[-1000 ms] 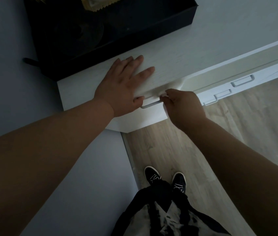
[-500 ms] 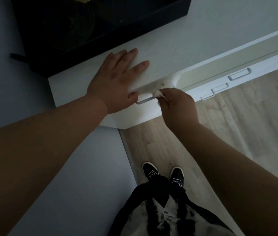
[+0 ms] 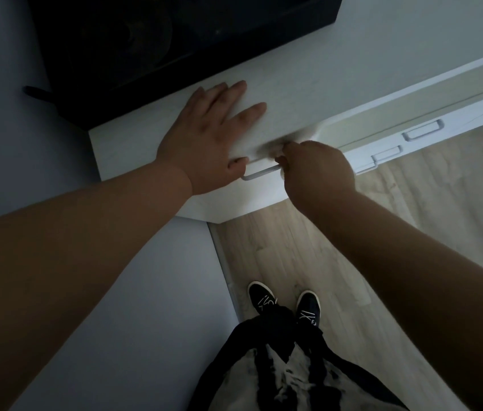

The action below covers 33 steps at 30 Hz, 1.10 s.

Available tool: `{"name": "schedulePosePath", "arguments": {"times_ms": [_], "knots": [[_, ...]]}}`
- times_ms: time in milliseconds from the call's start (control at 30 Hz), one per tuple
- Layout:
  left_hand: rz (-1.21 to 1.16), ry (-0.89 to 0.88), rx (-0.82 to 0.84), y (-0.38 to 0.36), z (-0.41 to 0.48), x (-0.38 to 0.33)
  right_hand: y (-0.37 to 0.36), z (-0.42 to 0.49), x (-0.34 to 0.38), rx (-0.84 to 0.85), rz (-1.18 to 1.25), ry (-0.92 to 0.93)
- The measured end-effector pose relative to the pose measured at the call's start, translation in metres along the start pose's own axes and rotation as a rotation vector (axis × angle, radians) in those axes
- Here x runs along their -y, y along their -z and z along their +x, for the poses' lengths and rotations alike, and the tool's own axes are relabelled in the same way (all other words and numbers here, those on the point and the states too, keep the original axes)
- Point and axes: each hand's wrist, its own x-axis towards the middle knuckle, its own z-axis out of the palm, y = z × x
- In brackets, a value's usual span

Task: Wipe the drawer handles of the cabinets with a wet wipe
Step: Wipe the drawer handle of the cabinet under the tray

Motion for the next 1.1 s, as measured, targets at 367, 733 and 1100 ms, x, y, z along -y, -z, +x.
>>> {"name": "schedulePosePath", "arguments": {"times_ms": [367, 733, 1100], "knots": [[-0.02, 0.003, -0.021, -0.001, -0.002, -0.001, 0.0, -0.014, -0.006, -0.015, -0.034, 0.035], [0.012, -0.013, -0.01, -0.002, -0.003, 0.0, 0.002, -0.001, -0.001, 0.068, 0.213, -0.16], [0.015, 0.003, 0.024, -0.001, -0.002, -0.001, -0.022, -0.019, 0.019, 0.066, 0.507, -0.151]]}}
